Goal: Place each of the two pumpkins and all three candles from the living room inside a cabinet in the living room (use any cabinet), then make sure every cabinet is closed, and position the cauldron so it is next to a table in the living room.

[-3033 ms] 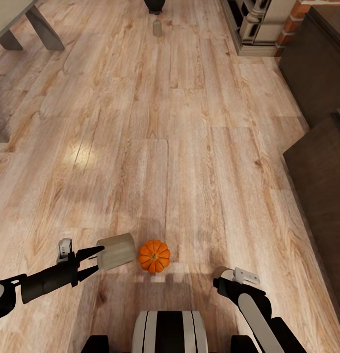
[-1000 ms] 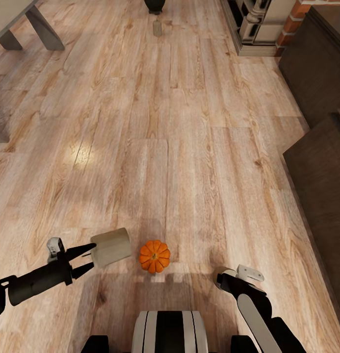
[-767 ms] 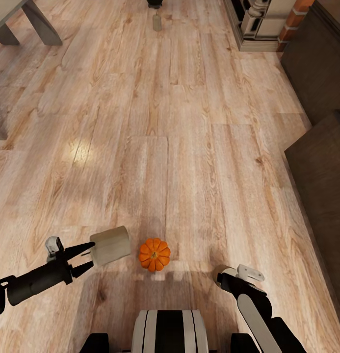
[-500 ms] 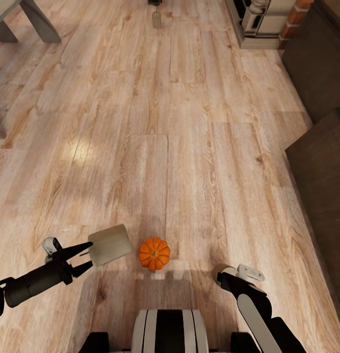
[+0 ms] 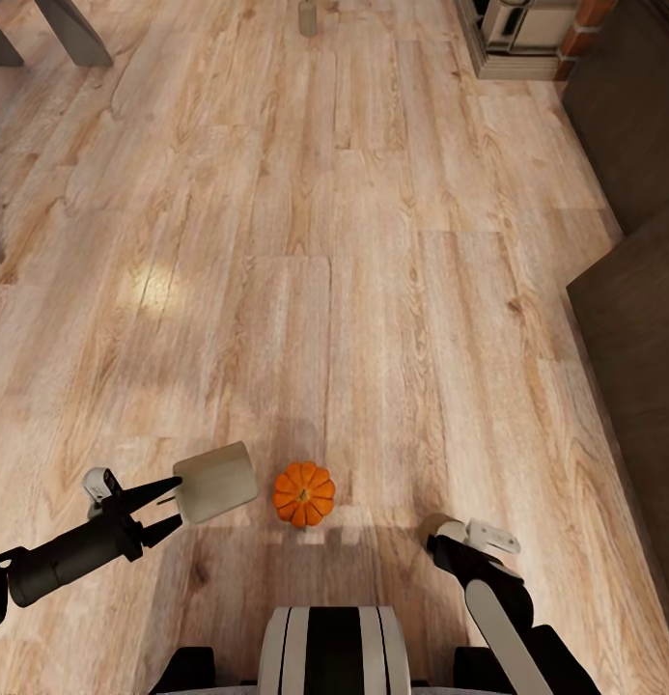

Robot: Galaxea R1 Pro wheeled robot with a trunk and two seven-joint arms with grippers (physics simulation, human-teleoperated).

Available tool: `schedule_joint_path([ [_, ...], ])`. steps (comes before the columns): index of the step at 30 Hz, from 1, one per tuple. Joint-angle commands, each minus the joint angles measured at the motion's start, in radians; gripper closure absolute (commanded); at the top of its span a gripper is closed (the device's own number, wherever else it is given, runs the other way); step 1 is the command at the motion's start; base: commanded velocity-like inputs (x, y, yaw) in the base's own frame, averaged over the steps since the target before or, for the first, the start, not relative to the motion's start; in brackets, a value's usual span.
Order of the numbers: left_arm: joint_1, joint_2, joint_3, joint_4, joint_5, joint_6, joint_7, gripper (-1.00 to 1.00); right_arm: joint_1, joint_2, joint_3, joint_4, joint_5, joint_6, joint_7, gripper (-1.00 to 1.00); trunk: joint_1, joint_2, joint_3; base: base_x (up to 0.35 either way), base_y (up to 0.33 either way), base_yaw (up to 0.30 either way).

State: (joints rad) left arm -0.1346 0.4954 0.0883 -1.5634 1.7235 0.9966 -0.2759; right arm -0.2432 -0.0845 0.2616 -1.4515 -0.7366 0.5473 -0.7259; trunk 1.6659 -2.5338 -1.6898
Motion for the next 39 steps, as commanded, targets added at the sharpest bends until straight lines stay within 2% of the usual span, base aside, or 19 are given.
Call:
schedule_joint_path([
  [1,0.000,0.000,0.001,0.000,-0.004,0.004,-0.008,1.00,-0.001,-0.001,0.002,0.004,-0.007,0.002,-0.009,-1.00,0.000,0.000,0.000,0.000,0.000,0.000],
  [6,0.000,0.000,0.001,0.000,-0.004,0.004,-0.008,1.00,-0.001,-0.001,0.002,0.019,-0.007,0.002,-0.009,-1.00,0.000,0.000,0.000,0.000,0.000,0.000],
  [9,0.000,0.000,0.001,0.000,-0.004,0.004,-0.008,1.00,-0.001,-0.001,0.002,0.020,-0.007,0.002,-0.009,-1.00,0.001,-0.001,-0.012,0.000,0.000,0.000],
  [27,0.000,0.000,0.001,0.000,-0.004,0.004,-0.008,1.00,-0.001,-0.001,0.003,0.021,-0.007,0.002,-0.009,-1.00,0.001,-0.001,-0.012,0.000,0.000,0.000],
  [28,0.000,0.000,0.001,0.000,-0.004,0.004,-0.008,1.00,-0.001,-0.001,0.003,0.021,-0.007,0.002,-0.009,1.00,0.001,-0.001,-0.012,0.000,0.000,0.000],
  [39,0.000,0.000,-0.001,0.000,-0.004,0.004,-0.008,1.00,-0.001,-0.001,0.004,0.022,-0.007,-0.035,-0.007,1.00,0.001,-0.001,-0.012,0.000,0.000,0.000],
])
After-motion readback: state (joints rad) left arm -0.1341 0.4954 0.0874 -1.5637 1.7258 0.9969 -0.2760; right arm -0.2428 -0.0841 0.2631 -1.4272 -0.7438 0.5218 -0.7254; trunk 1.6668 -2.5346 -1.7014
